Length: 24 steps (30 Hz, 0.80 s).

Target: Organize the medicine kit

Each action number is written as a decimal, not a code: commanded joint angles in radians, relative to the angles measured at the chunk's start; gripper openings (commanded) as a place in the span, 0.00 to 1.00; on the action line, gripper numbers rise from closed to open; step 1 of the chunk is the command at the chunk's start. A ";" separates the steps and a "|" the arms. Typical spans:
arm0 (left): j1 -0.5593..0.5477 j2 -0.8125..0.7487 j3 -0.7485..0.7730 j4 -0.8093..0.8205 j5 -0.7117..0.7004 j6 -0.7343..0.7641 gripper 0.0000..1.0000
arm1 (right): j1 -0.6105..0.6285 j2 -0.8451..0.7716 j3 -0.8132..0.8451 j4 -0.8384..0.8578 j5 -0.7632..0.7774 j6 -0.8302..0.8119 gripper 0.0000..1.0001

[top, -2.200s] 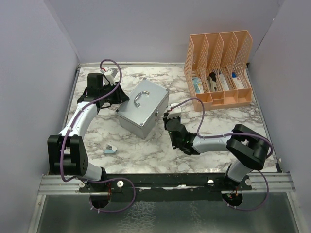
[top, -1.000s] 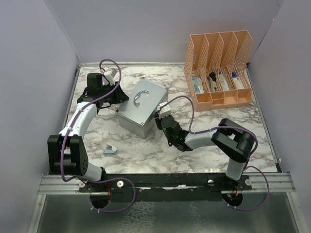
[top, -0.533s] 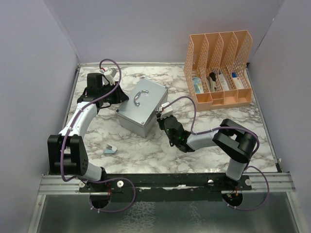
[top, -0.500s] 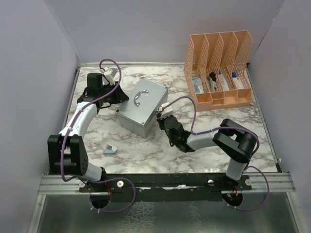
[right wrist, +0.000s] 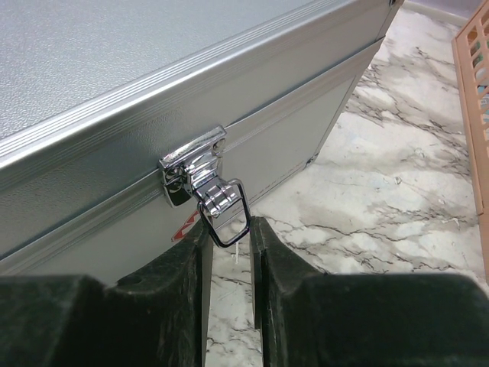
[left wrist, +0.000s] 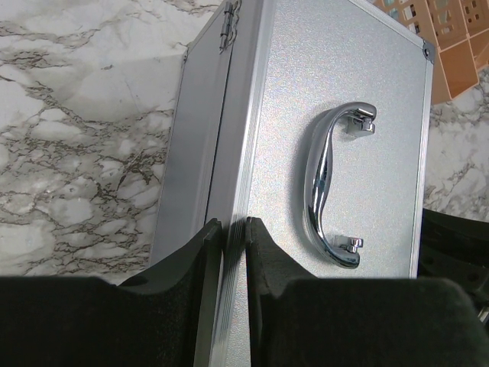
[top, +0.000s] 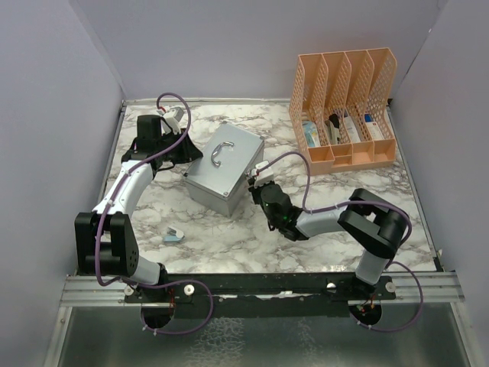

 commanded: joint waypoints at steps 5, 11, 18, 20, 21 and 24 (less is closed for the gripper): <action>-0.002 0.048 -0.058 -0.156 -0.041 0.036 0.20 | -0.023 -0.056 -0.008 0.088 0.080 -0.019 0.28; -0.002 0.048 -0.060 -0.156 -0.041 0.037 0.20 | -0.022 -0.061 0.002 0.085 0.089 -0.023 0.34; -0.002 0.048 -0.059 -0.156 -0.041 0.036 0.20 | -0.023 -0.061 -0.002 0.095 0.110 -0.036 0.32; -0.002 0.049 -0.059 -0.156 -0.041 0.037 0.20 | -0.023 -0.060 0.001 0.099 0.102 -0.034 0.32; -0.002 0.048 -0.060 -0.156 -0.041 0.037 0.20 | -0.023 -0.059 0.004 0.099 0.101 -0.036 0.32; -0.002 0.049 -0.059 -0.156 -0.041 0.038 0.20 | -0.023 -0.060 0.012 0.099 0.103 -0.040 0.31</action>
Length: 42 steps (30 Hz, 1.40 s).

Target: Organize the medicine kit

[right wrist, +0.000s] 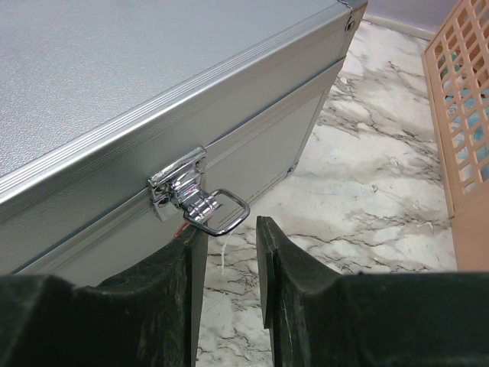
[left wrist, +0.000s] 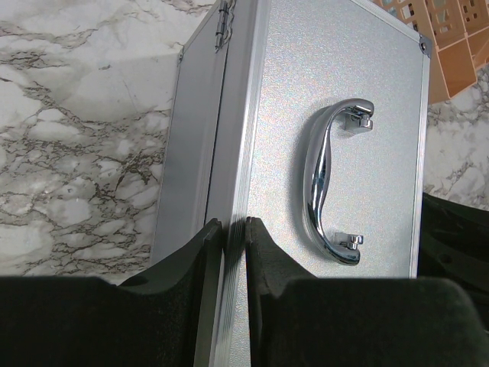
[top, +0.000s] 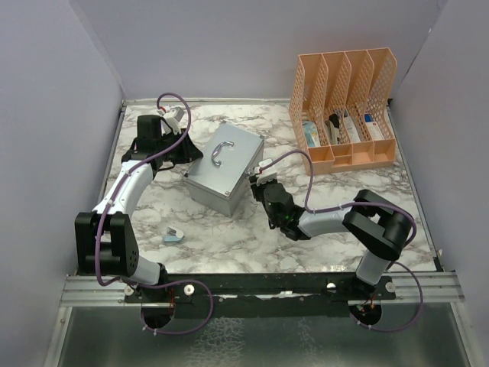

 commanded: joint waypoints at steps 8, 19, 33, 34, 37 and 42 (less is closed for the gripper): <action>-0.002 0.049 -0.058 -0.157 -0.045 0.039 0.20 | -0.018 -0.050 0.014 0.073 0.069 -0.047 0.24; -0.002 0.046 -0.058 -0.157 -0.040 0.038 0.20 | -0.017 -0.036 0.043 0.012 -0.054 0.006 0.26; -0.002 0.050 -0.059 -0.156 -0.041 0.036 0.20 | -0.020 -0.006 -0.016 -0.008 -0.188 0.082 0.46; -0.002 0.050 -0.057 -0.156 -0.041 0.037 0.20 | -0.021 -0.004 -0.017 -0.008 -0.190 0.086 0.47; -0.002 0.049 -0.057 -0.156 -0.042 0.036 0.20 | -0.022 0.003 -0.022 0.002 -0.196 0.090 0.48; -0.002 0.050 -0.058 -0.157 -0.042 0.036 0.20 | -0.024 0.020 -0.018 0.020 -0.227 0.075 0.48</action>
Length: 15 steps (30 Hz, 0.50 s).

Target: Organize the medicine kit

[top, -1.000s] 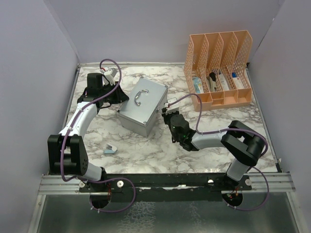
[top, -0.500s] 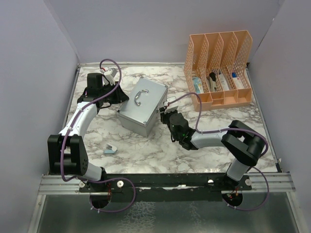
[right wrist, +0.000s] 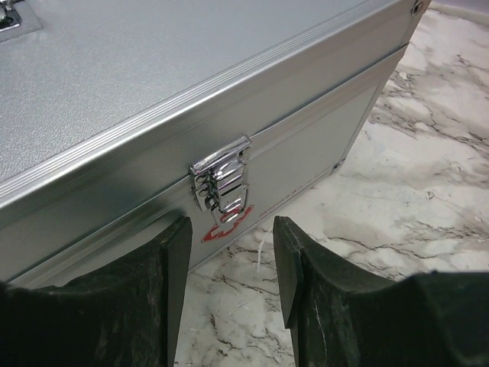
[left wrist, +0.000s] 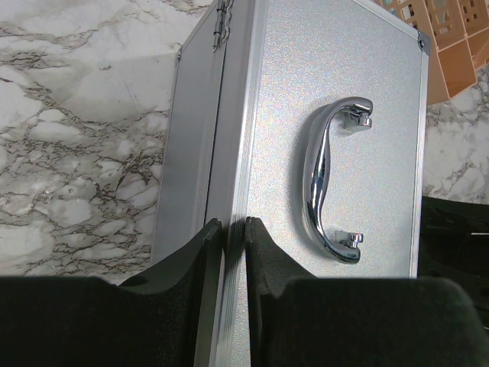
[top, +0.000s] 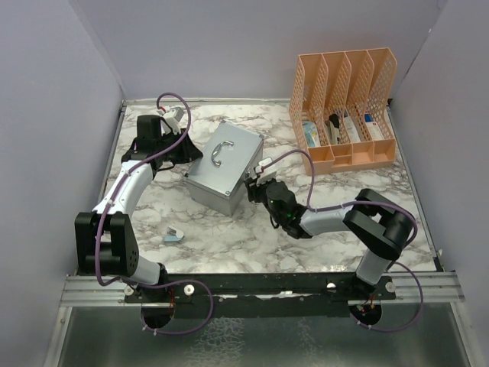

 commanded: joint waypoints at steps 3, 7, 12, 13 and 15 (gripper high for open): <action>-0.002 0.049 -0.058 -0.157 -0.044 0.037 0.20 | -0.001 0.042 -0.001 0.041 -0.049 0.003 0.48; -0.002 0.050 -0.058 -0.158 -0.044 0.036 0.20 | -0.004 0.079 0.017 0.066 0.041 0.007 0.46; -0.002 0.051 -0.058 -0.158 -0.044 0.037 0.20 | -0.030 0.105 0.016 0.141 0.120 -0.010 0.41; -0.002 0.051 -0.058 -0.157 -0.043 0.037 0.20 | -0.037 0.105 0.009 0.154 0.125 -0.018 0.40; -0.003 0.050 -0.057 -0.157 -0.044 0.037 0.20 | -0.048 0.091 -0.014 0.186 0.124 -0.032 0.39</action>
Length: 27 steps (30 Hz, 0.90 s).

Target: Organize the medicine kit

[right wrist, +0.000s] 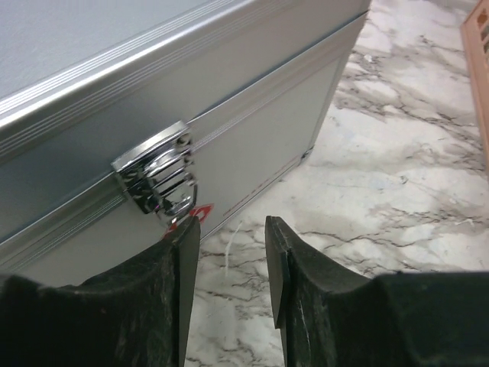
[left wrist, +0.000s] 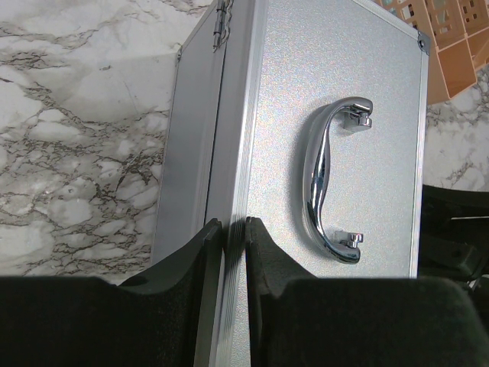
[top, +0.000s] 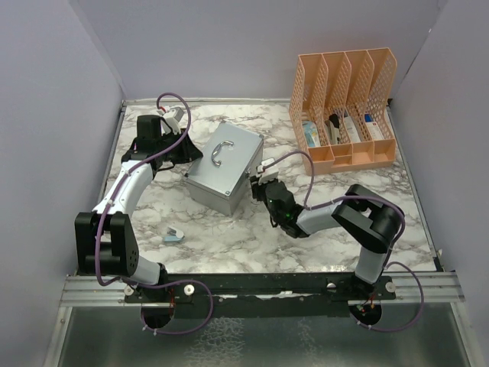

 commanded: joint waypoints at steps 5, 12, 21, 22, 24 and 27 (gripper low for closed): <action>-0.002 0.051 -0.056 -0.158 -0.044 0.037 0.20 | -0.038 -0.033 -0.046 0.135 0.040 -0.032 0.38; -0.002 0.051 -0.058 -0.158 -0.044 0.037 0.20 | -0.038 -0.065 -0.089 0.124 -0.158 -0.032 0.39; -0.002 0.051 -0.058 -0.158 -0.044 0.036 0.20 | -0.038 -0.081 -0.072 0.116 -0.234 -0.009 0.47; -0.002 0.050 -0.057 -0.159 -0.045 0.036 0.20 | -0.038 -0.074 -0.062 0.114 -0.229 -0.008 0.48; -0.002 0.049 -0.058 -0.158 -0.046 0.037 0.20 | -0.038 -0.057 -0.036 0.106 -0.215 -0.006 0.48; -0.003 0.049 -0.058 -0.158 -0.046 0.037 0.20 | -0.038 -0.024 -0.009 0.109 -0.173 -0.001 0.48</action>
